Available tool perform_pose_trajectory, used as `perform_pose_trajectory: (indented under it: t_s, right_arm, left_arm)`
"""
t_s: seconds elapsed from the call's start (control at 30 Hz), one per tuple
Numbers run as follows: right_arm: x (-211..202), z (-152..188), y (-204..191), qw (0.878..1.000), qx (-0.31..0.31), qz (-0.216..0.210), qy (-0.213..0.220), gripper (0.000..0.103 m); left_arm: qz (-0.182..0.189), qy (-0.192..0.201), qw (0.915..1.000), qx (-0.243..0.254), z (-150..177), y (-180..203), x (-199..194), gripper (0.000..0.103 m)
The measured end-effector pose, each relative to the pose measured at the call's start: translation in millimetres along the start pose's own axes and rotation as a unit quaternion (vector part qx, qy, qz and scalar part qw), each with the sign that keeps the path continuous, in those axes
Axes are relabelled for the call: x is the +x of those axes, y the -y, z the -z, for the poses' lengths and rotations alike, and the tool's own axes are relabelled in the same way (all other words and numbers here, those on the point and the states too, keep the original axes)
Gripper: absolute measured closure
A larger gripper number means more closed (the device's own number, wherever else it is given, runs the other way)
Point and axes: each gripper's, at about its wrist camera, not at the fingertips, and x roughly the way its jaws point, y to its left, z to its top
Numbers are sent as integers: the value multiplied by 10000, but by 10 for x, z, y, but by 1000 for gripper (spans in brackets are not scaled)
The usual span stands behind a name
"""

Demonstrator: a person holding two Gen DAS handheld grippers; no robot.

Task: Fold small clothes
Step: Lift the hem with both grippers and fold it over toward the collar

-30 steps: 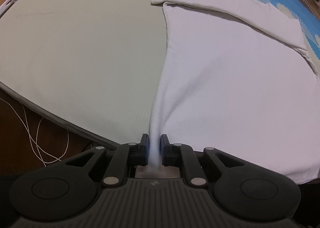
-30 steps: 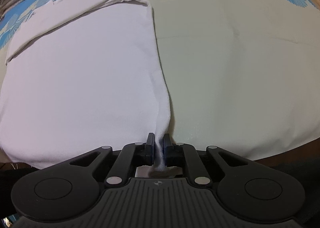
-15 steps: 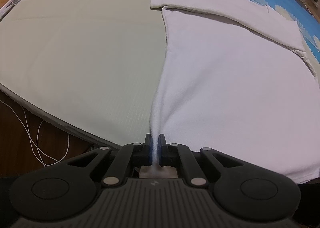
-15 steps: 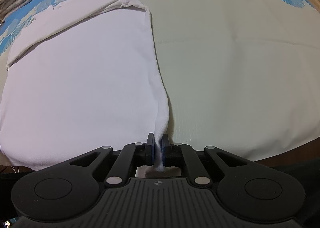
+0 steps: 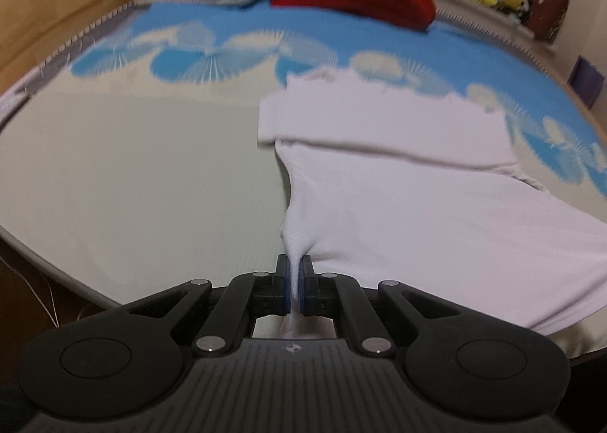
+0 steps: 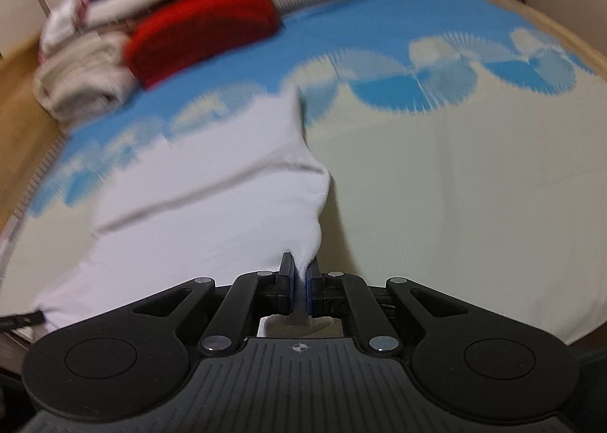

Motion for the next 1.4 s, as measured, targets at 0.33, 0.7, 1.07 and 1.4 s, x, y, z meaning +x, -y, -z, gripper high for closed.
perform_pose_trajectory:
  t_s: [0.33, 0.7, 1.07, 1.4]
  right_arm:
    - [-1110, -41, 173, 9979, 164, -421, 469, 98]
    - [243, -714, 96, 9999, 60, 60, 132, 97]
    - [908, -940, 364, 9960, -426, 776, 110, 72]
    - [1067, -750, 577, 9934, -777, 758, -370, 70]
  left_arm:
    - [596, 462, 9969, -239, 163, -39, -946, 99]
    - [379, -175, 9986, -336, -823, 69, 484, 94]
    - [154, -199, 9994, -243, -1066, -351, 851, 88]
    - [618, -722, 9952, 214, -733, -503, 1180, 52]
